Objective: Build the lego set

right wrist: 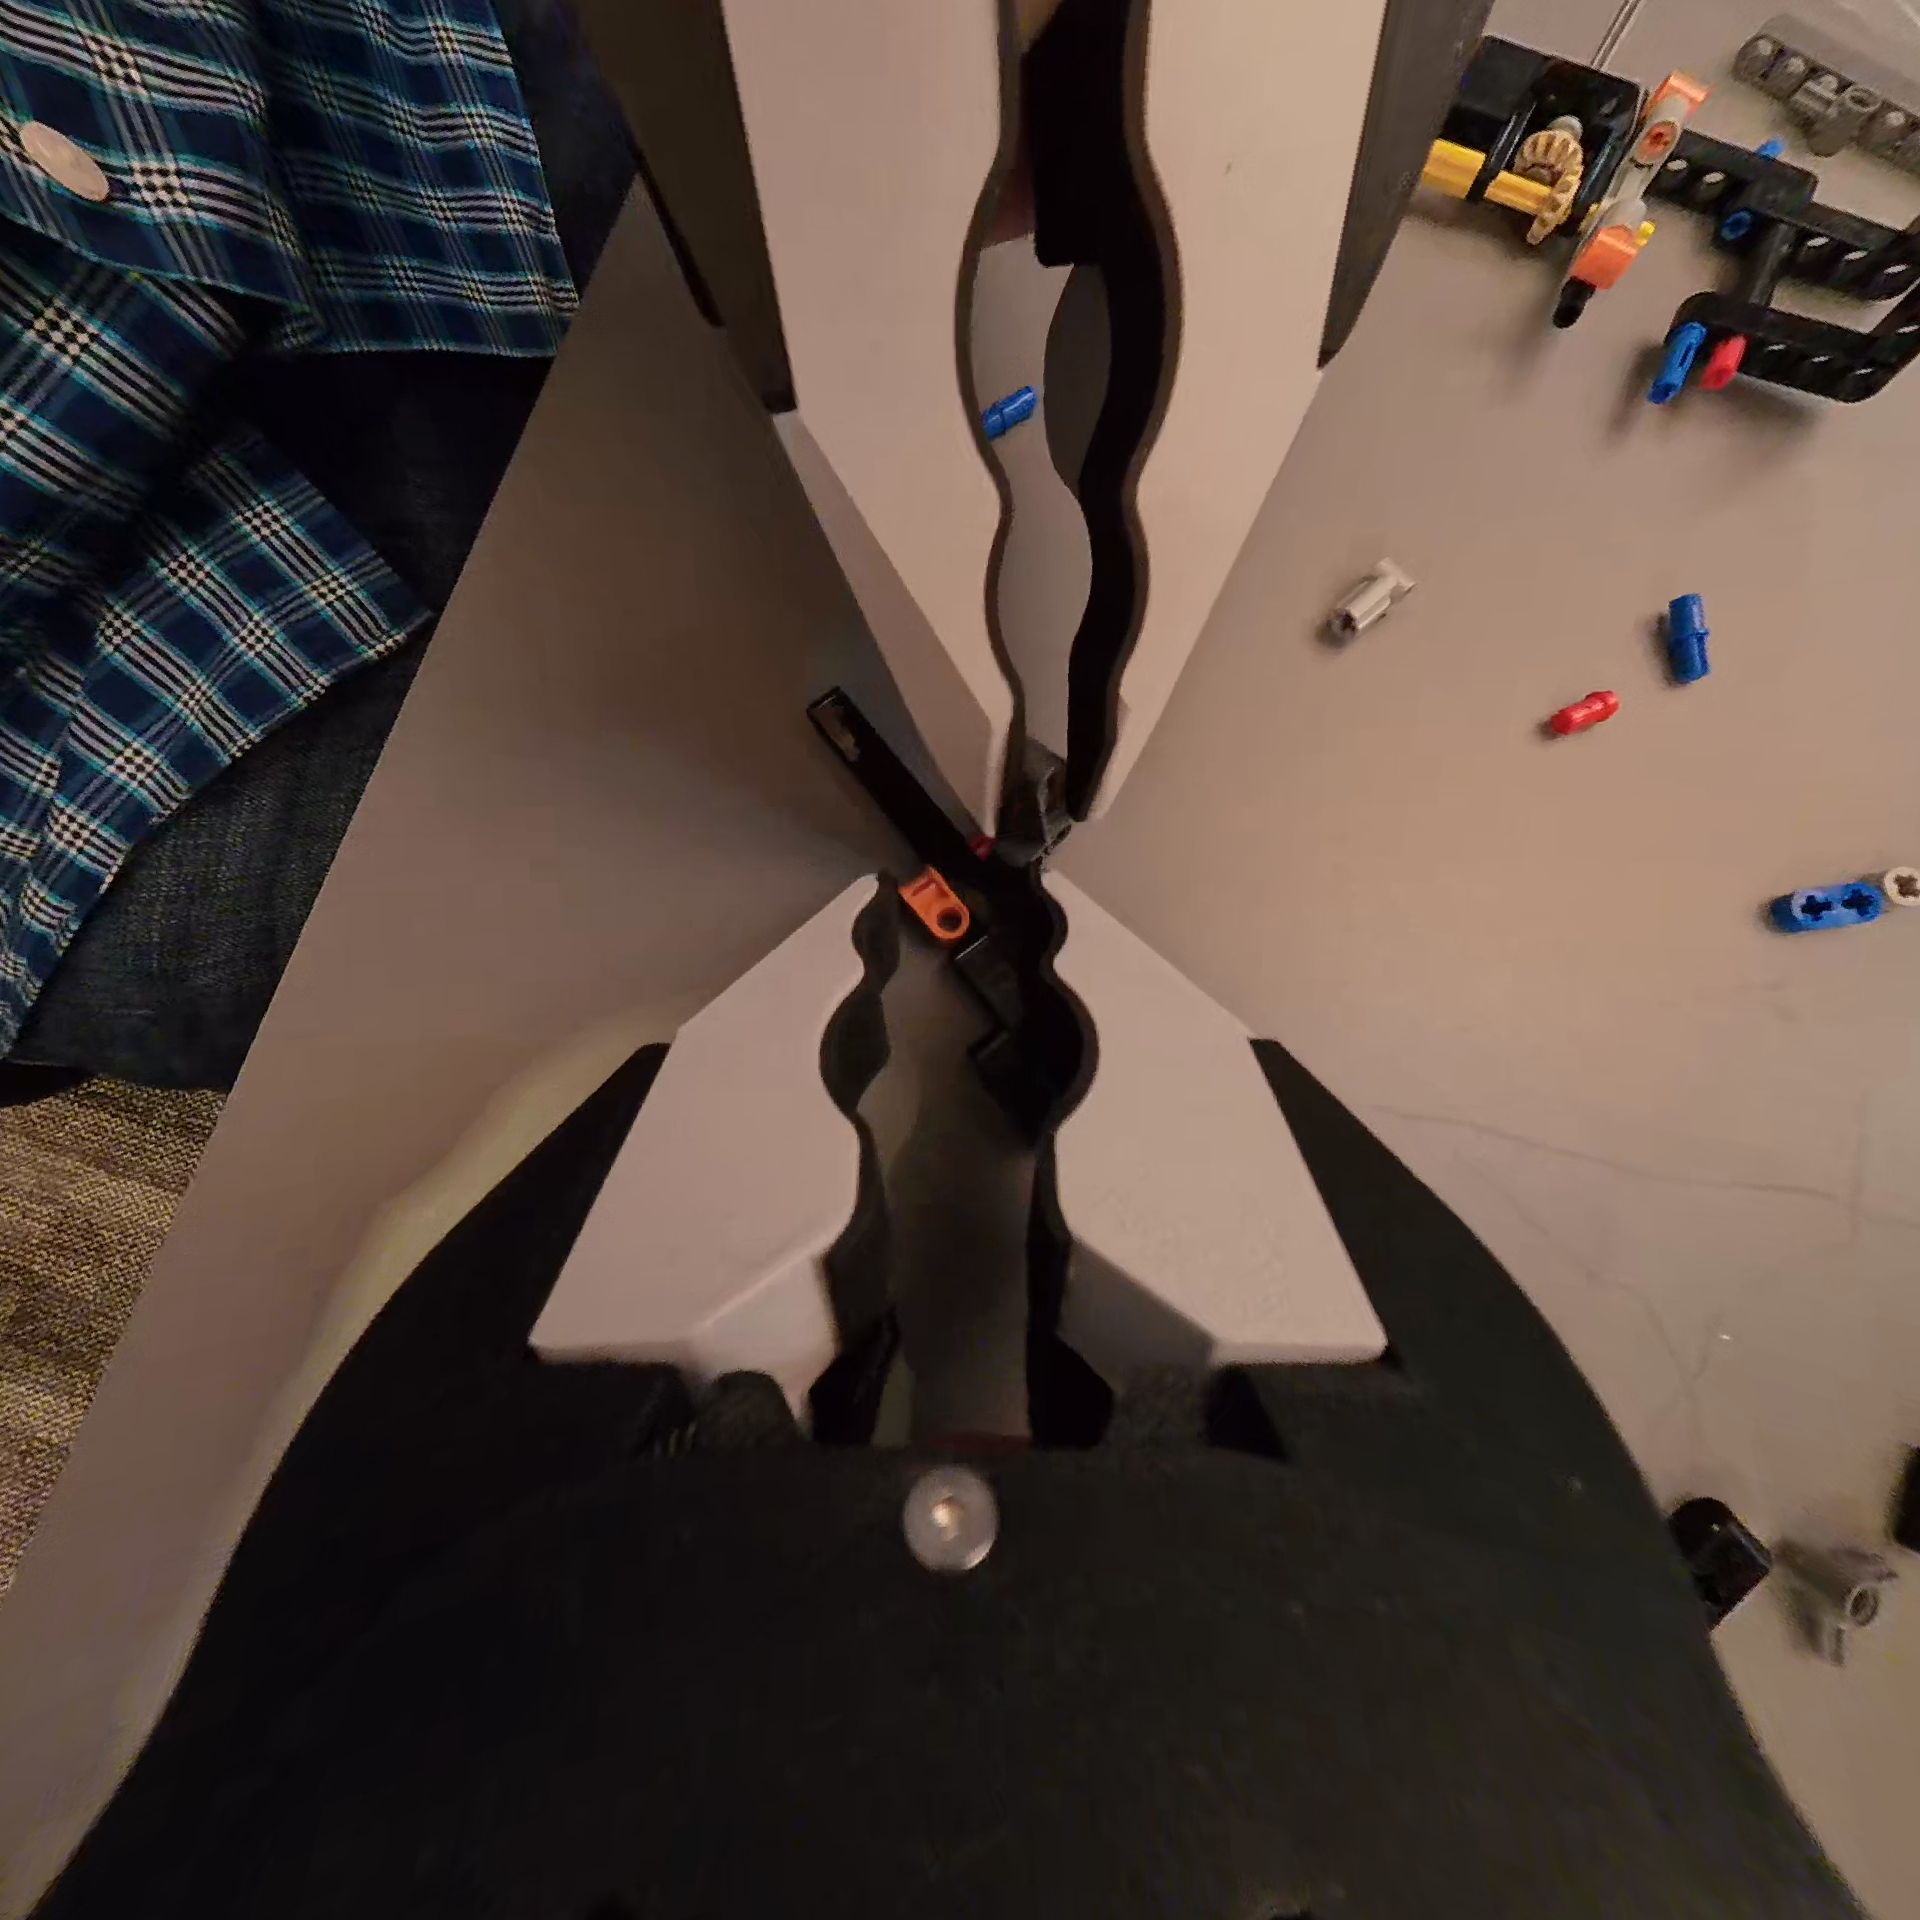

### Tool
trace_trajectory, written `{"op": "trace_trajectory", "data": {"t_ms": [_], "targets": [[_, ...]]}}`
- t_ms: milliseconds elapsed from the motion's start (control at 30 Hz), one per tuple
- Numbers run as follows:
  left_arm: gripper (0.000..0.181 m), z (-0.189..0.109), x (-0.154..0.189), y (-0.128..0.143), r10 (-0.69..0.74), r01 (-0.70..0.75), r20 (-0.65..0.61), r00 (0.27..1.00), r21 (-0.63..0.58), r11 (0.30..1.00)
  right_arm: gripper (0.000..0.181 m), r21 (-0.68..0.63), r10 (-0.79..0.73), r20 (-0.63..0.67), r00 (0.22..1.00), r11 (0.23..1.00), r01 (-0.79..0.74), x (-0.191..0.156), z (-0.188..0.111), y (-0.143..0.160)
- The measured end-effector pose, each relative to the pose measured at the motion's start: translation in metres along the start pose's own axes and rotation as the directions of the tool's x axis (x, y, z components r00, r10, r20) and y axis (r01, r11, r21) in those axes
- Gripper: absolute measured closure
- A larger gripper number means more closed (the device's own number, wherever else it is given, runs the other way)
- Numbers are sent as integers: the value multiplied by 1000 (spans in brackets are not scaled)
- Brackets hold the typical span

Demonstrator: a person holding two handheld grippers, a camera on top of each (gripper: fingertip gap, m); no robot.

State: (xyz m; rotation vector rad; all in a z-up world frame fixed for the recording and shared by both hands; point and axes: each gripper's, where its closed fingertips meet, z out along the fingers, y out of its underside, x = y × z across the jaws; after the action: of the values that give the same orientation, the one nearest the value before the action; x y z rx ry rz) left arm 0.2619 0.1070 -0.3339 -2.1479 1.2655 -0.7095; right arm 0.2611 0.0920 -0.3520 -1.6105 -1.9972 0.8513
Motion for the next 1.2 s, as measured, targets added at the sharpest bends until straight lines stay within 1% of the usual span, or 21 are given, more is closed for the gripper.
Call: {"op": "trace_trajectory", "data": {"t_ms": [167, 233, 300, 367, 433, 467, 567, 667, 733, 867, 967, 1067, 1200], "targets": [[171, -1, 1, 1, -26, 26, -14, 1000, 18, 1000, 159, -6, 13, 1, 1000, 1000, -13, 0, 0, -1], [171, -4, 4, -2, -25, 27, -44, 999, 42, 999, 158, -7, 16, -2, 1000, 1000, -16, 0, 0, -1], [170, -7, 4, -1, -22, 25, -71, 997, 34, 999, 159, -8, 16, -3, 1000, 1000, -16, 0, -1, 0], [168, -9, 3, 3, 27, -27, -72, 997, 1, 1000, 159, -10, 18, -3, 1000, 1000, -18, 0, -1, 0], [162, -11, 1, 4, 92, -94, -72, 993, -24, 995, 159, -9, 20, 0, 1000, 1000, -20, 0, -1, 0], [162, -12, 1, 2, 135, -136, -71, 988, -20, 990, 159, -9, 19, 0, 1000, 1000, -19, 0, -1, 1], [161, -8, -5, 3, 250, -254, -65, 966, -64, 965, 159, -8, 19, 2, 1000, 1000, -19, 0, -1, 1], [164, -2, 3, 2, 328, -341, -154, 932, -68, 938, 159, -5, 19, 0, 1000, 1000, -19, 0, -1, 1], [171, 3, 3, 3, 360, -378, -176, 916, -82, 922, 159, -3, 21, 2, 1000, 1000, -21, 0, -2, 1], [173, 5, 0, 1, 329, -346, -169, 929, -84, 935, 158, 2, 25, -2, 1000, 1000, -25, 0, -3, 2], [174, 4, -1, 3, 232, -244, -129, 964, -83, 966, 157, 2, 31, -7, 999, 1000, -31, 0, -3, 2], [173, 3, -2, 3, 99, -103, -63, 993, -64, 993, 156, -5, 44, -21, 999, 999, -44, 1, -3, 2], [174, 0, -3, 6, -5, 6, 29, 1000, -38, 999, 156, -3, 68, -47, 997, 998, -69, 1, -3, 2]]}}
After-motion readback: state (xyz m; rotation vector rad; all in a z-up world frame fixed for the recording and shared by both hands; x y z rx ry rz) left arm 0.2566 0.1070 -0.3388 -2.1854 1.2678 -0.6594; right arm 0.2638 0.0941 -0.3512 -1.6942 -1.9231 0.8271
